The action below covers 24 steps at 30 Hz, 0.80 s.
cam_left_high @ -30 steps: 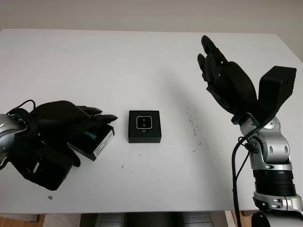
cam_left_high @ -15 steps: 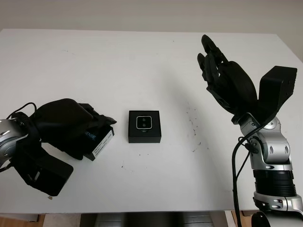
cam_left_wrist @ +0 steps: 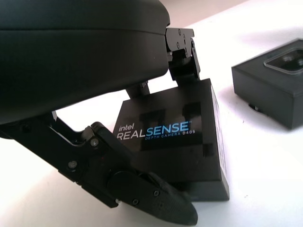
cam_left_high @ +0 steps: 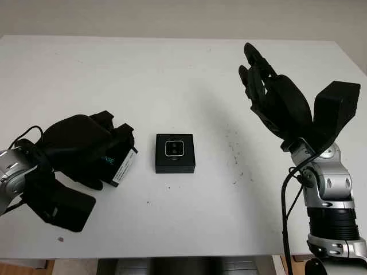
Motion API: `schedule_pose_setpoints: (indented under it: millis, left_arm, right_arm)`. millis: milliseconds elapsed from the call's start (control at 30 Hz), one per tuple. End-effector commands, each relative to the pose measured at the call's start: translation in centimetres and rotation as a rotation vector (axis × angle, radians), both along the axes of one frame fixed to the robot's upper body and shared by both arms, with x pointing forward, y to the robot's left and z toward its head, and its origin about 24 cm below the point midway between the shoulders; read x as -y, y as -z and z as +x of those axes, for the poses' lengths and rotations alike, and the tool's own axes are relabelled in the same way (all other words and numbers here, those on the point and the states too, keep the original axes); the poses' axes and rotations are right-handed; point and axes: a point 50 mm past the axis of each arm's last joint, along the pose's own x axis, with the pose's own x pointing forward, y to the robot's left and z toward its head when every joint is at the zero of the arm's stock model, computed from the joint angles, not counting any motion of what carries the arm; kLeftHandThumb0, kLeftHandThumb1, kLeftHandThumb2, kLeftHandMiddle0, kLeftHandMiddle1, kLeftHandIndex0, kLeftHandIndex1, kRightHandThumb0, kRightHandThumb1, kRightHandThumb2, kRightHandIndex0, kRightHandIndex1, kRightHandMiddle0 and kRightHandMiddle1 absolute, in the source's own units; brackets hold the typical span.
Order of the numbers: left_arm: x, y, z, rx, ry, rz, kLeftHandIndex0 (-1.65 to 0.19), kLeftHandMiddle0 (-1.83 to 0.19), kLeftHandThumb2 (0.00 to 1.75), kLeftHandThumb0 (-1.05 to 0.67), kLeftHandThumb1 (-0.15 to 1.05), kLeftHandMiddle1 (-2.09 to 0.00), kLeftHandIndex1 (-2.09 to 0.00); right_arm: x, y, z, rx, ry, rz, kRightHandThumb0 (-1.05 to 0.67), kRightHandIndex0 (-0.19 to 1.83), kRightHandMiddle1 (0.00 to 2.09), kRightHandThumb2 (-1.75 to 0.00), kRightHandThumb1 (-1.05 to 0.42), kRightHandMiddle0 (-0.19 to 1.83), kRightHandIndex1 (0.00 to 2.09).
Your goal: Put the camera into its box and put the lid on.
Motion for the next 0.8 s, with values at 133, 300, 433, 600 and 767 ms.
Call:
schedule_pose_setpoints:
  millis: [133,300,433,600,767]
  left_arm:
    - [1.1,-1.4,0.1,-0.101,-0.138,-0.194,-0.21,-0.54,0.35,-0.39,1.05,-2.09,-2.09]
    - [2.4,-3.7,0.9,-0.169,-0.225,-0.27,-0.29,-0.57,0.34,-0.34,1.05,-2.05,-2.07]
    - [3.7,-4.9,1.7,-0.216,-0.246,-0.312,-0.38,-0.62,0.34,-0.33,1.05,-2.03,-2.03]
    - [4.7,-5.9,2.2,-0.228,-0.246,-0.333,-0.36,-0.54,0.33,-0.31,1.05,-1.9,-1.95]
    - [5.6,-6.8,2.6,-0.243,-0.238,-0.348,-0.49,-0.6,0.33,-0.31,1.05,-2.06,-2.07]
  right_arm:
    - [-0.2,0.1,0.0,0.017,-0.013,-0.005,-0.76,-0.1,0.08,-0.65,-1.05,-0.09,0.07]
    - [-0.6,0.4,0.0,0.002,-0.027,-0.01,-0.77,-0.11,0.08,-0.64,-1.05,-0.11,0.06]
    - [-0.9,0.4,0.0,0.003,-0.035,-0.011,-0.76,-0.12,0.07,-0.65,-1.05,-0.12,0.06]
    - [-1.2,0.6,-0.1,0.006,-0.025,-0.002,-0.75,-0.11,0.08,-0.66,-1.05,-0.1,0.06]
    - [-1.3,0.8,-0.1,0.006,-0.038,0.011,-0.75,-0.12,0.07,-0.66,-1.05,-0.12,0.05]
